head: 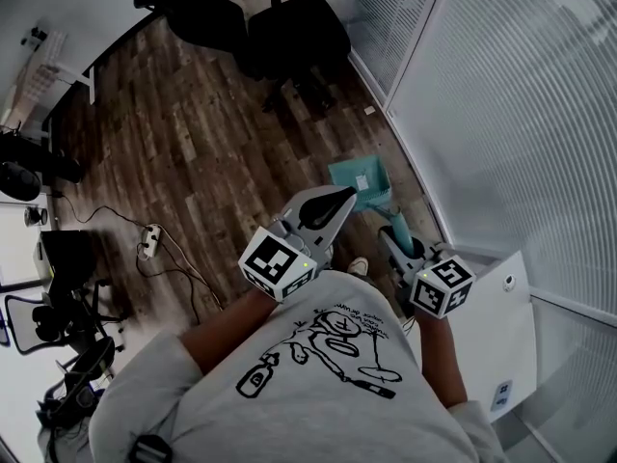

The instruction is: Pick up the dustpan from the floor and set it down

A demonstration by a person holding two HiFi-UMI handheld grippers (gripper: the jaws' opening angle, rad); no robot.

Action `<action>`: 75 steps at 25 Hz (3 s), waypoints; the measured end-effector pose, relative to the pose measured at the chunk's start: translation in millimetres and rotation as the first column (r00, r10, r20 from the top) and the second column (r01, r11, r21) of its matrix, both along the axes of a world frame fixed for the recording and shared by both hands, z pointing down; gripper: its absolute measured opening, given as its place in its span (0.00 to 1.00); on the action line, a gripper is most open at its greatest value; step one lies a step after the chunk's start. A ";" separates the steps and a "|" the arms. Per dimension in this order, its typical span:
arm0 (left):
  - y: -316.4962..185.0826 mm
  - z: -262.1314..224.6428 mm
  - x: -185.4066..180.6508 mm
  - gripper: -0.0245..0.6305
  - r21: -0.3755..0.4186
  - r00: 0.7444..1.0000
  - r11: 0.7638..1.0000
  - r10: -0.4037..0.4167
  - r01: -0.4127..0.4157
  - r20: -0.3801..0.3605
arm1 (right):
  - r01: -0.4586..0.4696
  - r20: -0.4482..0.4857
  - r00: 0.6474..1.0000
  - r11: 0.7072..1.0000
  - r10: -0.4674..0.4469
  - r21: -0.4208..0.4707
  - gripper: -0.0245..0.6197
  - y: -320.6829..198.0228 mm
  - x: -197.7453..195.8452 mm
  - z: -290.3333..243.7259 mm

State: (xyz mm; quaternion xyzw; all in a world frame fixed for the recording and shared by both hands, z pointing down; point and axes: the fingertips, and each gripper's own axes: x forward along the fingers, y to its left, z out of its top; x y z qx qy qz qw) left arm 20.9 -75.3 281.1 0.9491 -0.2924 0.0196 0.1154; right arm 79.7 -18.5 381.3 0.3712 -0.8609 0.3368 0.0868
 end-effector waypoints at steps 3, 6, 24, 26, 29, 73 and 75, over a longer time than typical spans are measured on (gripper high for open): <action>1.8 -0.4 0.4 0.04 -0.004 1.000 1.000 0.001 -0.001 -0.001 | -0.002 0.002 1.000 1.000 0.002 0.005 0.05 -1.4 -0.1 -4.0; 0.7 1.4 1.7 0.04 -0.007 1.000 1.000 -0.001 0.001 0.000 | 0.001 0.000 1.000 1.000 -0.001 0.006 0.05 -4.1 2.2 -2.4; 2.9 11.2 -2.6 0.04 -0.024 1.000 1.000 -0.018 0.018 0.009 | 0.008 -0.017 1.000 1.000 -0.008 -0.004 0.05 -3.9 5.4 11.7; 1.5 11.8 -2.7 0.04 -0.027 1.000 0.999 -0.018 0.018 0.009 | 0.006 -0.019 1.000 1.000 -0.006 -0.005 0.05 -5.9 6.0 14.6; 1.6 14.7 -2.9 0.04 -0.032 1.000 0.999 -0.020 0.020 0.012 | 0.007 -0.025 1.000 1.000 -0.007 -0.007 0.05 -5.8 6.6 21.3; 20.9 58.7 -33.0 0.04 -0.130 0.999 0.991 -0.011 0.016 0.039 | -0.020 -0.052 0.999 0.998 0.017 -0.060 0.05 -10.6 -8.9 130.3; 22.4 60.3 -34.2 0.04 -0.133 0.999 0.991 -0.010 0.015 0.038 | -0.022 -0.049 0.999 0.998 0.019 -0.061 0.05 -9.6 -10.3 136.2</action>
